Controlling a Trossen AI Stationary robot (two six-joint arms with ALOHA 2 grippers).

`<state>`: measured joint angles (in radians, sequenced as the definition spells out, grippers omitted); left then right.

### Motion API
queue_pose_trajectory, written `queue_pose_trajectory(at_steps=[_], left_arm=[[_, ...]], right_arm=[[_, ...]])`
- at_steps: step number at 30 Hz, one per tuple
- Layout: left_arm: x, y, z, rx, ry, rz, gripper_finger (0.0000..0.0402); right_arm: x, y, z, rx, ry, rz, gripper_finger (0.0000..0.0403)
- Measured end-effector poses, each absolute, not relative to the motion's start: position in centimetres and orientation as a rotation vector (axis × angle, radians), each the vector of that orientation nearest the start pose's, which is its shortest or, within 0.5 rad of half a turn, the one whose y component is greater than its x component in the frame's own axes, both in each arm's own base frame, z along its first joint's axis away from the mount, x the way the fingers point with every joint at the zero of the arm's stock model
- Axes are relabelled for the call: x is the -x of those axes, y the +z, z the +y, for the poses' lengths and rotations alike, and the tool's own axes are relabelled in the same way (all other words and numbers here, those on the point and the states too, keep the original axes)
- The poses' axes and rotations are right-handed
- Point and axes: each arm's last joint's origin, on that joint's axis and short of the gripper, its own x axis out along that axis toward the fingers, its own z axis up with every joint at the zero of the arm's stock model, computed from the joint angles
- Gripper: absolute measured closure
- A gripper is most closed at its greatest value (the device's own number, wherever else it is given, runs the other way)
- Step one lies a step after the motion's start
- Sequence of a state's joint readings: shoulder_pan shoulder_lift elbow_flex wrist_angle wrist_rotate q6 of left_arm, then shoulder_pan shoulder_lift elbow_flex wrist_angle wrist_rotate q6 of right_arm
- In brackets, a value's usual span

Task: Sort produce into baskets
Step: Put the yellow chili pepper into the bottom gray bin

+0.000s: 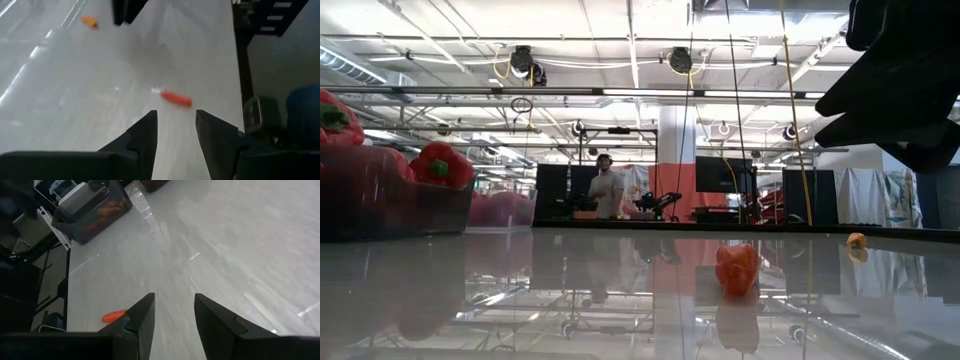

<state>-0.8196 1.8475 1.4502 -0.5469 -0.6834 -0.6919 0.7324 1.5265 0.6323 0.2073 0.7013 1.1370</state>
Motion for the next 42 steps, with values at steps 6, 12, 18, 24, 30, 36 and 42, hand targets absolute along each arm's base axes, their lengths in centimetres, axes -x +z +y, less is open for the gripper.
queue_pose_trajectory(at_steps=[6,12,18,24,30,36,42], left_arm=[[-32.8,21.9,-27.0,0.03,0.108,0.602,0.0259],[-35.4,19.5,-25.7,0.048,0.115,0.618,0.0259],[-36.5,18.8,-24.5,0.081,0.065,0.694,0.0259],[-34.7,21.3,-23.5,0.077,-0.011,0.816,0.026],[-29.7,27.2,-21.8,-0.053,0.137,0.788,0.0275],[-24.4,31.4,-18.6,-0.071,0.28,0.829,0.0308],[-21.2,33.0,-15.4,-0.166,0.544,0.796,0.0345]], right_arm=[[-21.9,15.7,17.2,-0.657,-0.256,0.458,0.0273],[-22.0,15.7,17.1,-0.653,-0.259,0.457,0.0273],[-22.1,17.3,14.8,-0.702,-0.351,0.437,0.0273],[-21.9,19.5,10.7,-0.816,-0.47,0.439,0.0273],[-20.8,20.7,6.9,-0.917,-0.543,0.555,0.0273],[-19.8,20.1,4.3,-0.956,-0.689,0.679,0.0273],[-19.2,19.1,2.5,-0.976,-0.777,0.856,0.0273]])
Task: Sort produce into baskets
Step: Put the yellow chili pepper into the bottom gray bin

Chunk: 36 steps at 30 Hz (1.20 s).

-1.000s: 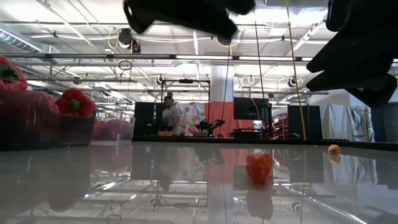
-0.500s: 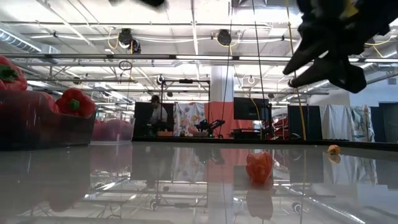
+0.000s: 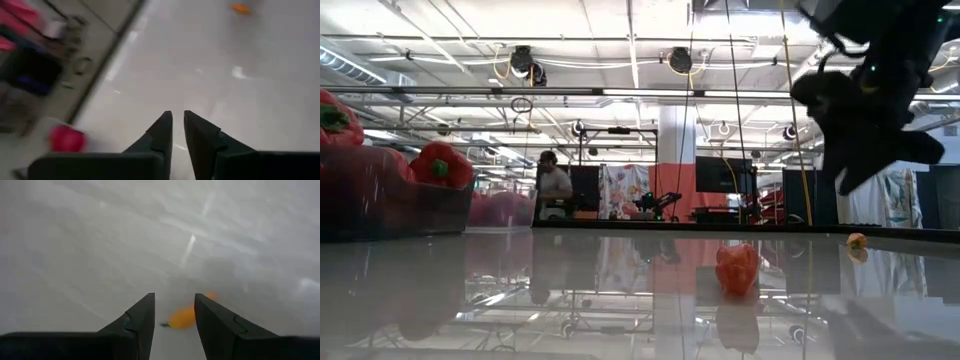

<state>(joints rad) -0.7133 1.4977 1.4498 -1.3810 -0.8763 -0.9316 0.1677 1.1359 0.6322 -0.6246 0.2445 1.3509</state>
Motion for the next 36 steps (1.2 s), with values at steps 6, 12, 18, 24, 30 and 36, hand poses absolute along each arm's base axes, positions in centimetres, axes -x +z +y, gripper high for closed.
queue_pose_trajectory(at_steps=[6,12,18,24,30,36], left_arm=[[-19.6,35.1,-10.8,-0.188,0.701,0.785,0.0365],[-17.2,38.2,-5.8,-0.084,0.778,0.72,0.0366],[-15.4,40.4,-3.2,-0.049,0.776,0.624,0.0366],[-15.1,41.2,-2.2,-0.154,0.75,0.619,0.0366],[-17.0,41.3,-1.9,-0.245,0.621,0.593,0.0366],[-18.9,37.2,-1.2,-0.28,0.383,0.527,0.0366]], right_arm=[[-19.2,18.2,1.7,-1.051,-0.792,0.992,0.0273],[-19.5,17.6,1.8,-1.08,-0.775,1.053,0.0273],[-19.7,17.5,1.7,-1.025,-0.79,1.024,0.0273],[-20.0,16.8,1.6,-1.002,-0.843,1.035,0.0273],[-20.3,15.4,2.1,-1.038,-0.977,1.023,0.0273],[-21.0,13.7,2.9,-1.059,-1.061,1.025,0.0273]])
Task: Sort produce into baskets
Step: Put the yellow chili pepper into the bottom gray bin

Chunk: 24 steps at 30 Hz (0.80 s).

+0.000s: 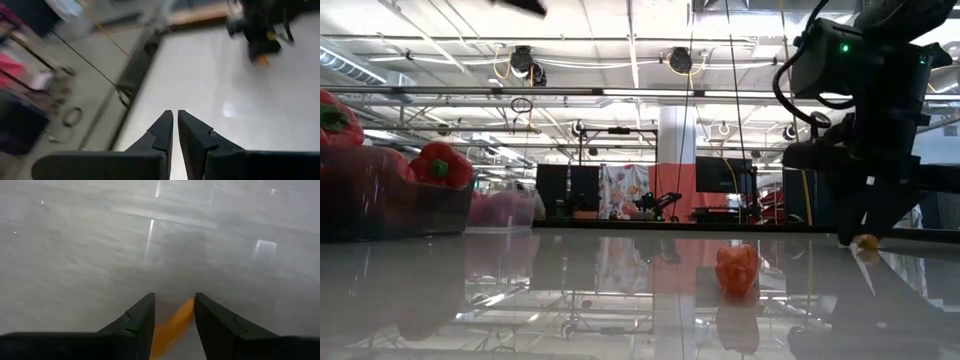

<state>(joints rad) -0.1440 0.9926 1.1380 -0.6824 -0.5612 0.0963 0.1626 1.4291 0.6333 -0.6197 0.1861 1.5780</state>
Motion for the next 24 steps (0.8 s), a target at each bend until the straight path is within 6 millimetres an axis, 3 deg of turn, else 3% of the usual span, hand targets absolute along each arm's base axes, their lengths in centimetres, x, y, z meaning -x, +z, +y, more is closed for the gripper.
queue_pose_trajectory(at_steps=[2,12,21,24], left_arm=[[-18.7,35.8,-1.0,-0.258,0.35,0.557,0.0366],[-16.6,33.2,-1.6,-0.031,0.23,0.515,0.0366],[-16.3,31.4,-1.9,0.025,0.23,0.516,0.0366],[-16.3,31.5,-1.9,0.046,0.236,0.51,0.0366]], right_arm=[[-21.3,13.4,3.2,-1.061,-1.051,1.02,0.0273],[-21.0,12.8,4.7,-1.061,-1.064,1.06,0.0281],[-21.0,12.8,5.3,-1.053,-1.033,1.06,0.0387],[-21.1,12.9,5.3,-1.036,-1.001,1.044,0.0395]])
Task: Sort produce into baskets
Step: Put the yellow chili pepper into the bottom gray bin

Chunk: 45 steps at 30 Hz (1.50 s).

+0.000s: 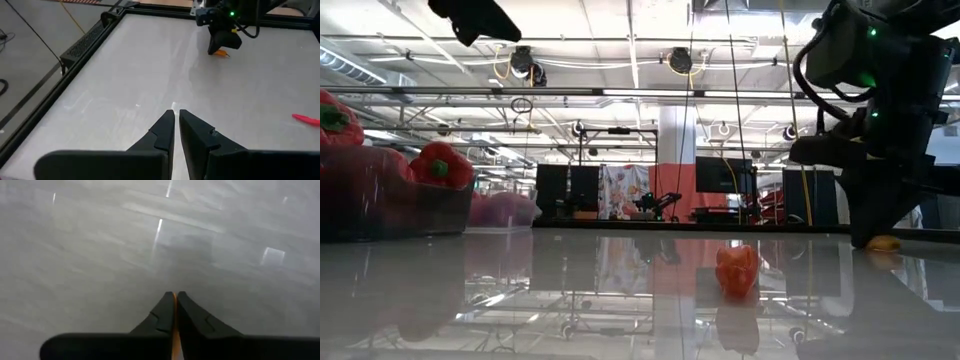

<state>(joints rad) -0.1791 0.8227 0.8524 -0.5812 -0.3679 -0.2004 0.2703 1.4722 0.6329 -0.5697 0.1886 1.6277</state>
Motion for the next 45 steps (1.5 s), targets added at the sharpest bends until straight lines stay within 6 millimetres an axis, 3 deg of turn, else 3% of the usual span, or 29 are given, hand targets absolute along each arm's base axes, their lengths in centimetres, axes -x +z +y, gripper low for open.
queue_pose_trajectory(at_steps=[4,14,20,28,33,39,45], left_arm=[[-16.3,31.4,-2.0,0.049,0.232,0.511,0.0366],[-16.3,31.3,-2.0,0.067,0.242,0.519,0.0366],[-16.5,30.6,-2.6,0.057,0.212,0.529,0.0366],[-17.0,26.8,-2.9,0.02,0.2,0.552,0.0366],[-17.0,25.5,-2.9,0.015,0.203,0.568,0.0366],[-16.9,25.4,-2.9,0.037,0.209,0.57,0.0366],[-16.9,25.4,-2.9,0.04,0.204,0.572,0.0366]], right_arm=[[-22.0,13.7,5.4,-0.959,-0.908,0.984,0.0392],[-29.8,20.3,6.9,-0.728,-0.406,0.375,0.04],[-34.6,22.4,9.3,-0.561,-0.207,0.103,0.04],[-44.6,22.7,14.6,-0.344,-0.025,0.022,0.04],[-50.2,22.5,17.0,-0.297,0.13,-0.047,0.04],[-54.9,20.4,18.6,-0.262,0.193,-0.116,0.04],[-57.3,17.4,19.4,-0.235,0.198,-0.132,0.0399]])
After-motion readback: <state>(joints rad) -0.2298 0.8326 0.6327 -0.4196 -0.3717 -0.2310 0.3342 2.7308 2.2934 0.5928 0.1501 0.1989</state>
